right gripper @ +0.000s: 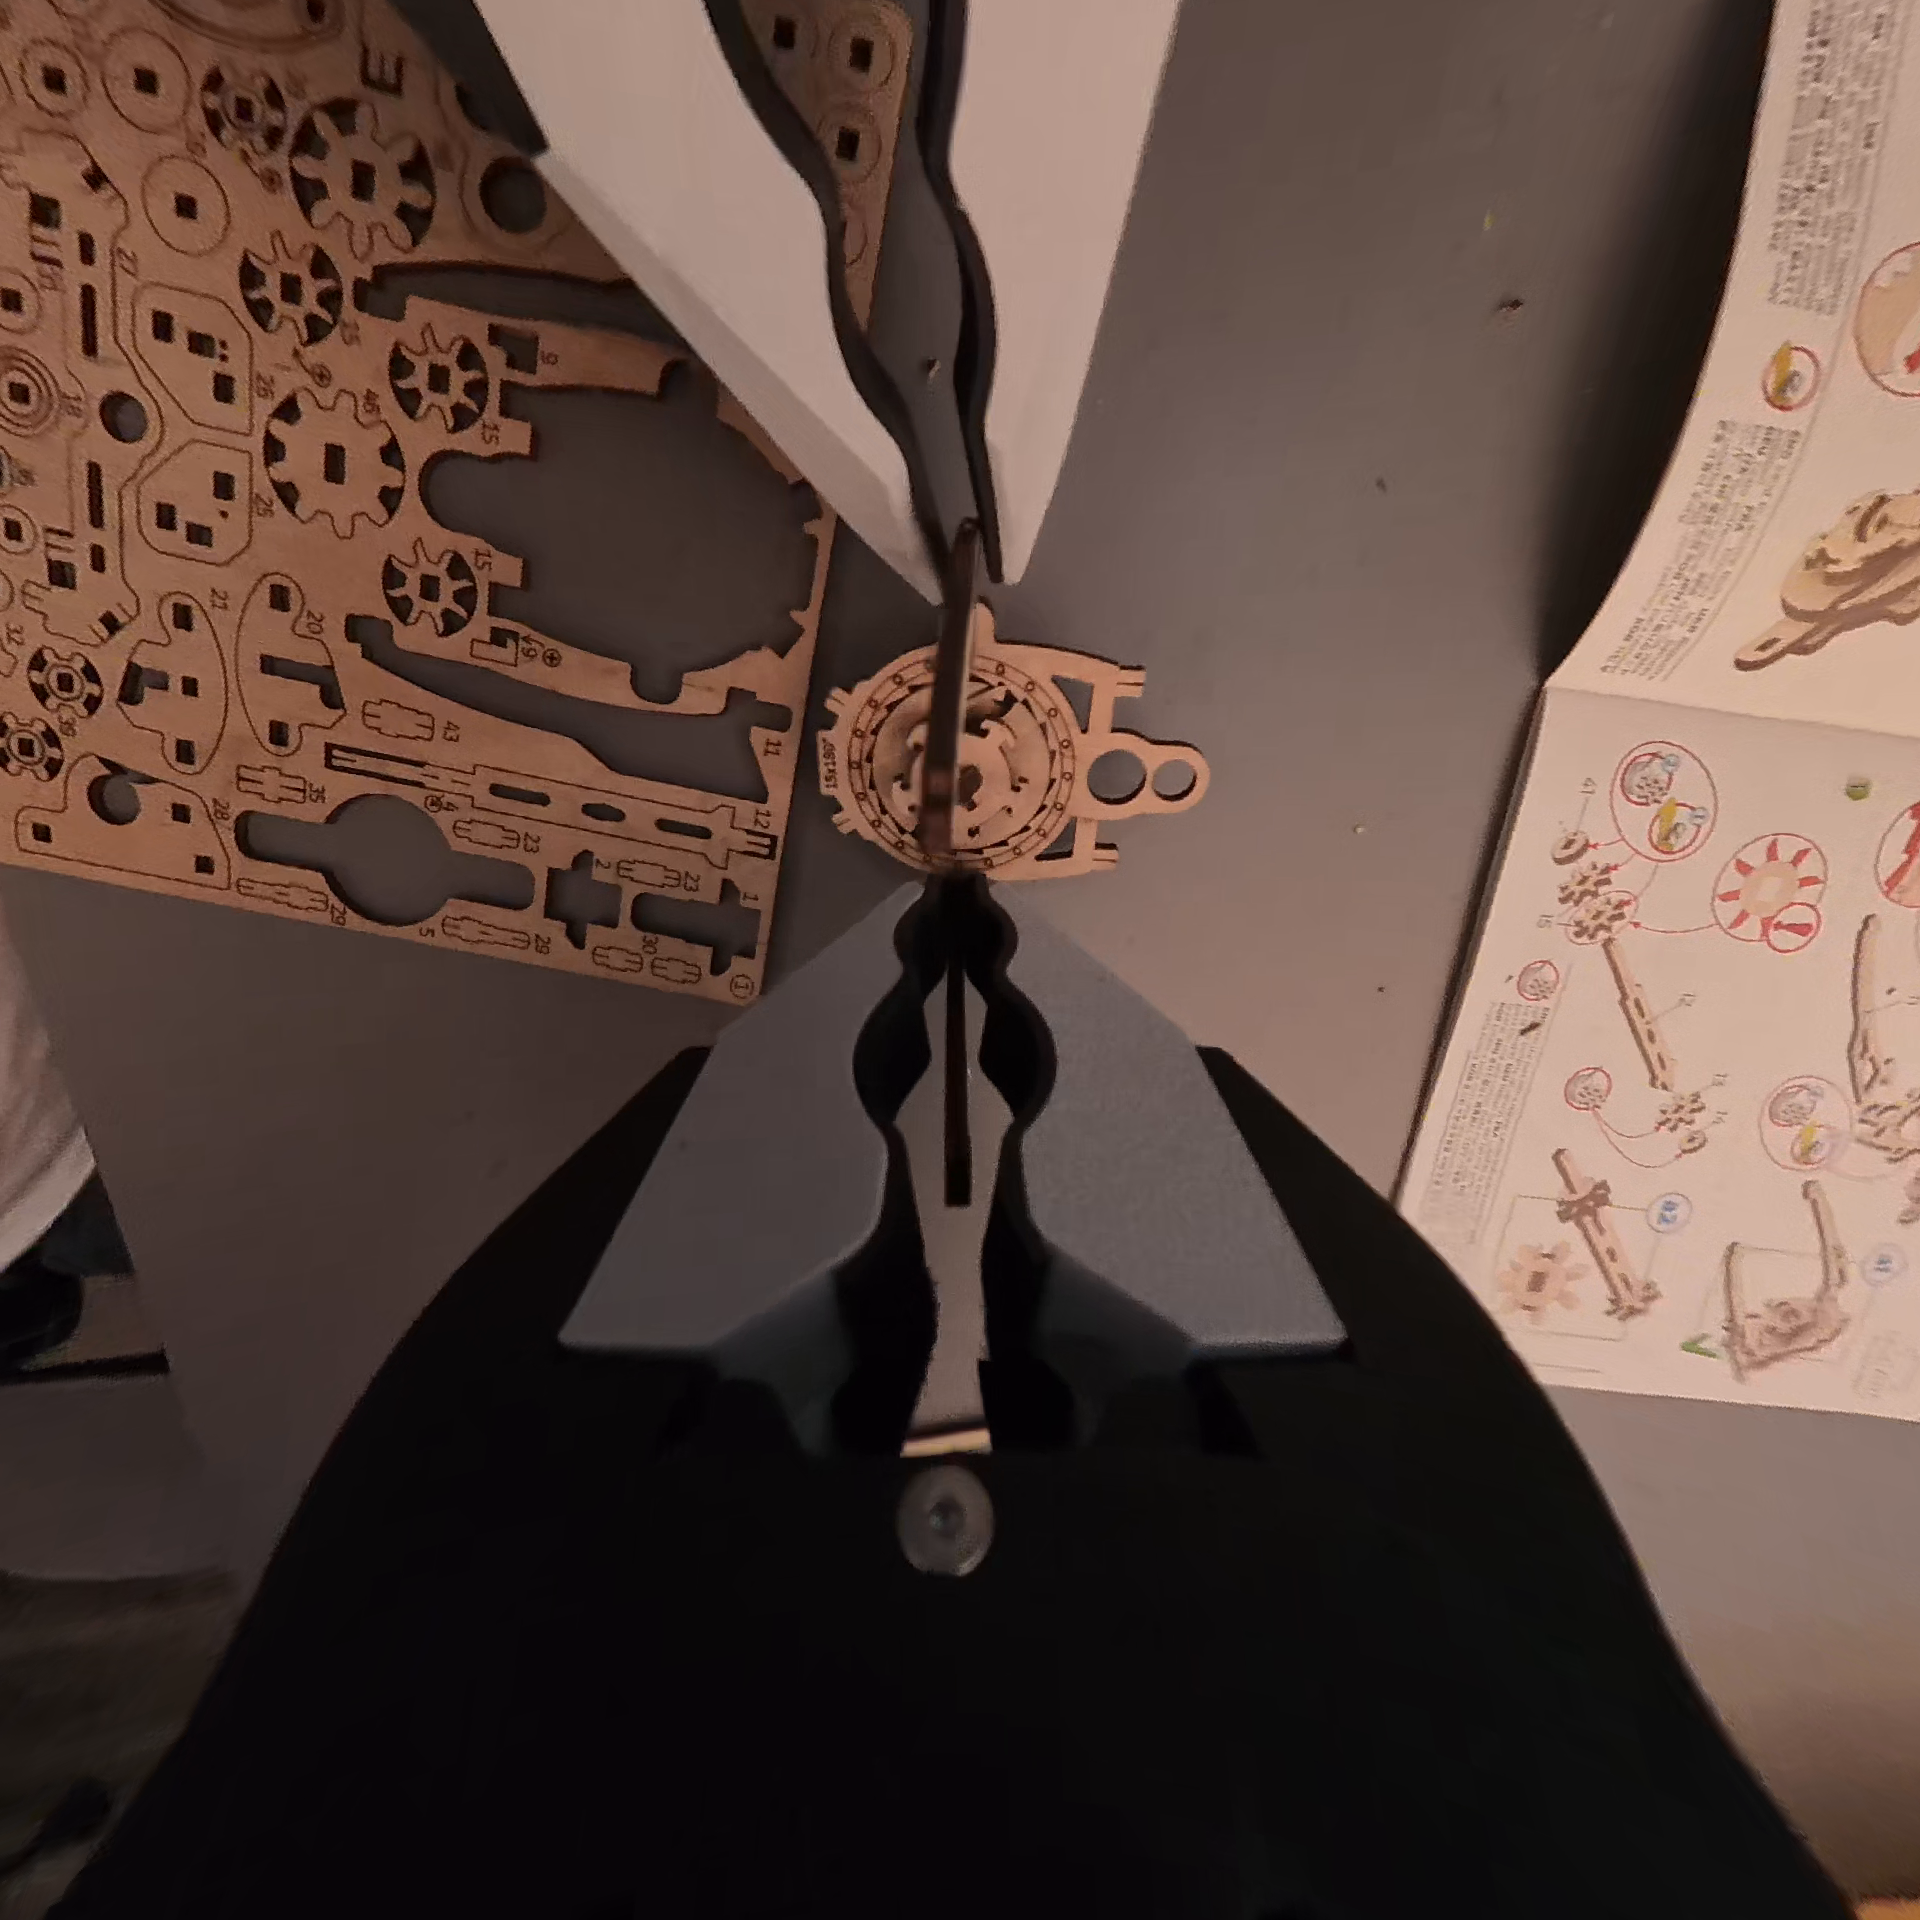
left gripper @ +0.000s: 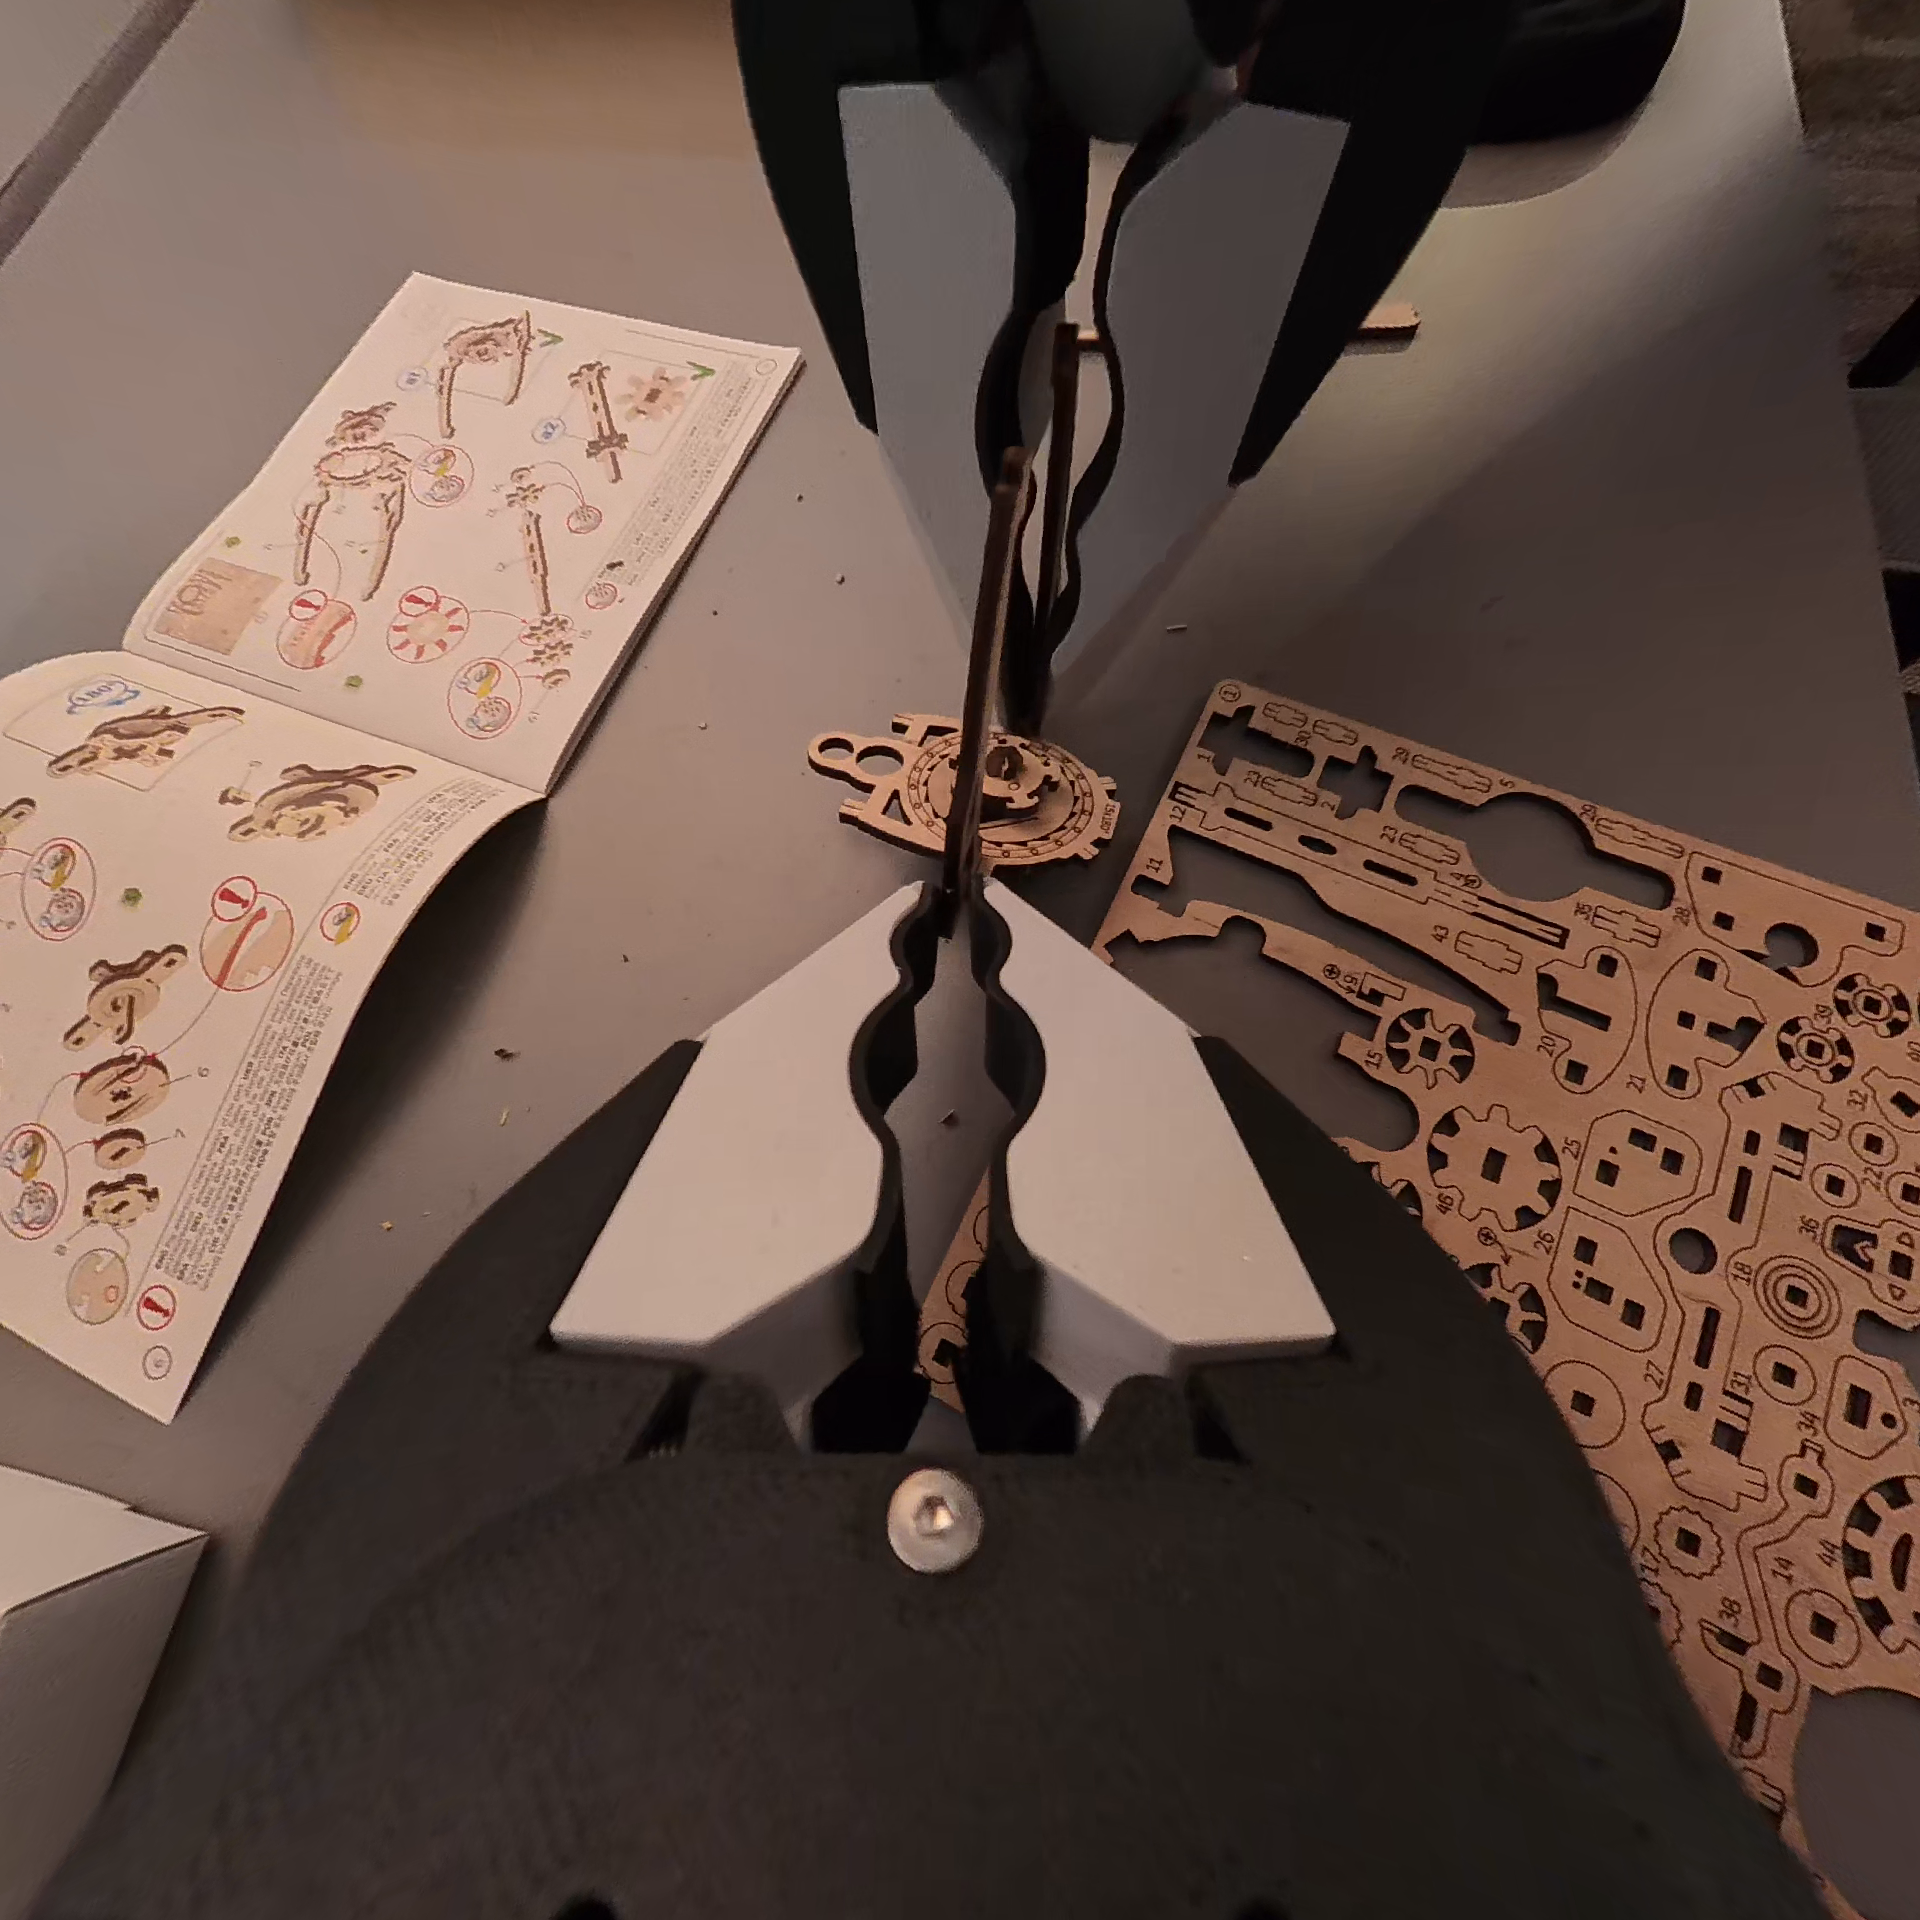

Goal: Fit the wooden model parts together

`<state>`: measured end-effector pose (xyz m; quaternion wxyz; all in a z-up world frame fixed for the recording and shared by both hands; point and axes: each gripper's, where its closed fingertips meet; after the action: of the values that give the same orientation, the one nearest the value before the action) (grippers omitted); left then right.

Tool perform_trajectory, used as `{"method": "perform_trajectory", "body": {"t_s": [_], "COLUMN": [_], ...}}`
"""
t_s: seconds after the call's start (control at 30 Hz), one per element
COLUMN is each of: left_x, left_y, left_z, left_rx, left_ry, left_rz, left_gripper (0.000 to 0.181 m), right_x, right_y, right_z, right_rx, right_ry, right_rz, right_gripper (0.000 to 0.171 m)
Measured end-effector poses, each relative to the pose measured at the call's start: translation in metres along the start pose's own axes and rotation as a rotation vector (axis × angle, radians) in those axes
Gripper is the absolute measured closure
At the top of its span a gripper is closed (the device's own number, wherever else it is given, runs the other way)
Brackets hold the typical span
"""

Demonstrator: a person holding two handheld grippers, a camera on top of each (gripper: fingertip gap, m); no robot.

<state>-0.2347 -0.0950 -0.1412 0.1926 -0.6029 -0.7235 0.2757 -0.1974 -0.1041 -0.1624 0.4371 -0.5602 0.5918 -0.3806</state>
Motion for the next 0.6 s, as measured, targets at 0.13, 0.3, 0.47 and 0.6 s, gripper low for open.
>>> {"method": "perform_trajectory", "body": {"t_s": [0.13,0.3,0.47,0.6], "left_x": [0.0015,0.0016,0.0025,0.003], "left_y": [-0.0012,-0.0011,-0.0009,-0.0019], "left_z": [0.0006,0.0008,0.0012,0.0008], "left_rx": [-0.001,-0.001,0.002,-0.004], "left_ry": [-0.01,-0.007,-0.018,-0.054], "left_rz": [0.0,-0.003,-0.001,0.012], "left_gripper": [0.178,0.178,0.177,0.177], "right_x": [-0.0004,-0.0007,-0.0005,-0.0008], "right_y": [0.0011,0.0007,0.0013,0.0006], "right_z": [-0.0019,-0.0034,-0.0033,-0.0056], "right_rx": [0.028,-0.119,-0.034,-0.121], "right_ry": [-0.02,0.068,0.012,0.102], "right_rz": [-0.029,-0.042,0.008,-0.069], "right_gripper": [0.17,0.17,0.17,0.17]}}
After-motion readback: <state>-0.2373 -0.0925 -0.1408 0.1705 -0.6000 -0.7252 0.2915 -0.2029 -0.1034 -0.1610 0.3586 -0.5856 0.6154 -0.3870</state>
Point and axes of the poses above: each gripper's, where its closed fingertips meet, y out along the fingers, z out of its underside, x = y × z across the jaws, and after that the axes turned 11 degrees about -y, right-handed
